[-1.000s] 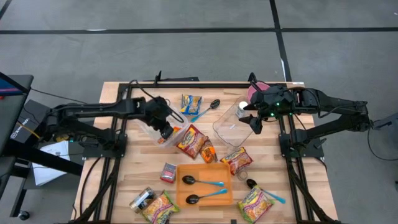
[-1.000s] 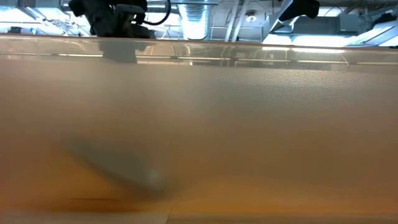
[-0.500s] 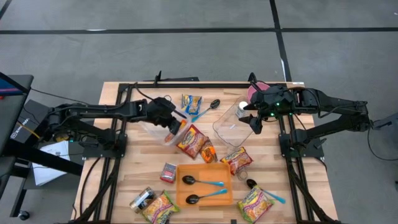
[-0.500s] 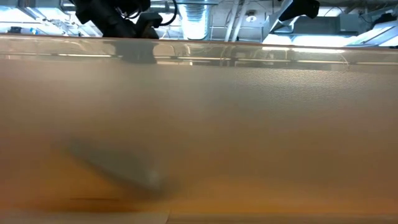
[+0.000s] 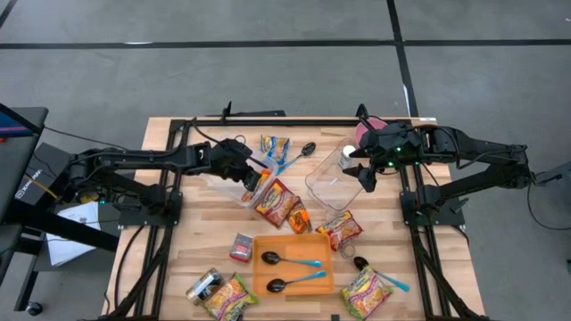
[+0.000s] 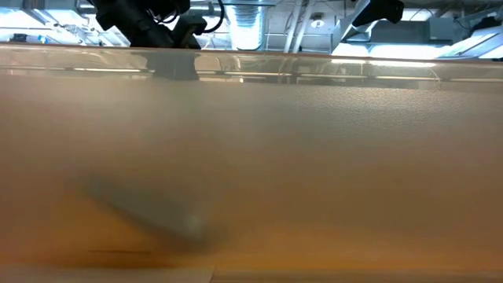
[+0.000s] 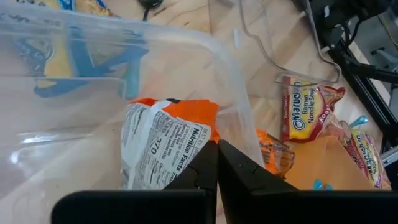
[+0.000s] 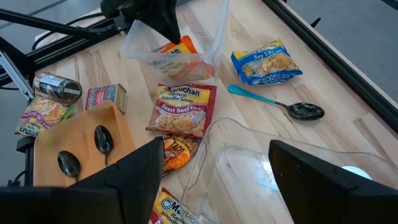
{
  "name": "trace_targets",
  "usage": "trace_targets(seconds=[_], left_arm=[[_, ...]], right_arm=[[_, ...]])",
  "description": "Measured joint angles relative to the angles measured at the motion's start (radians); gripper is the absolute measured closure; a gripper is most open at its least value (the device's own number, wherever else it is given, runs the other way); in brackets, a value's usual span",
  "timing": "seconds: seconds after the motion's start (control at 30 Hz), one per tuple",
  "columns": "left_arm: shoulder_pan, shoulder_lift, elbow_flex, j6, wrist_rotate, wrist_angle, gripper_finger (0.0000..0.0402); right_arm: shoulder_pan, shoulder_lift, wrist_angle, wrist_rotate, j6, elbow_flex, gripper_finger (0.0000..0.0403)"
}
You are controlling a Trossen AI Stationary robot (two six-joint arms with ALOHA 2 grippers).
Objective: Pick & Place Food Item
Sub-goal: Put the orange noodle pack into the transparent container, then put the gold seasoning bottle into the transparent bin
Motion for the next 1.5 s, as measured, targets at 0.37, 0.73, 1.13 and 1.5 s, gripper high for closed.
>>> trace_targets(seconds=[0.37, 0.73, 1.13, 1.5], left_arm=[[0.007, 0.000, 0.000, 0.026, -0.002, 0.054, 0.0402], [0.021, 0.018, 0.001, -0.039, -0.044, -0.012, 0.0342], [0.020, -0.036, 0.000, 0.019, -0.059, 0.150, 0.0198], [-0.095, -0.244, 0.000, 0.228, 0.273, 0.230, 0.0203]], right_arm=[[0.000, 0.000, 0.001, 0.000, -0.012, 0.000, 0.0122], [0.000, 0.000, 0.033, -0.004, -0.027, 0.000, 0.0122], [0.000, 0.000, 0.036, -0.004, -0.026, 0.000, 0.0122], [0.000, 0.000, 0.045, -0.004, -0.016, 0.000, 0.0122]])
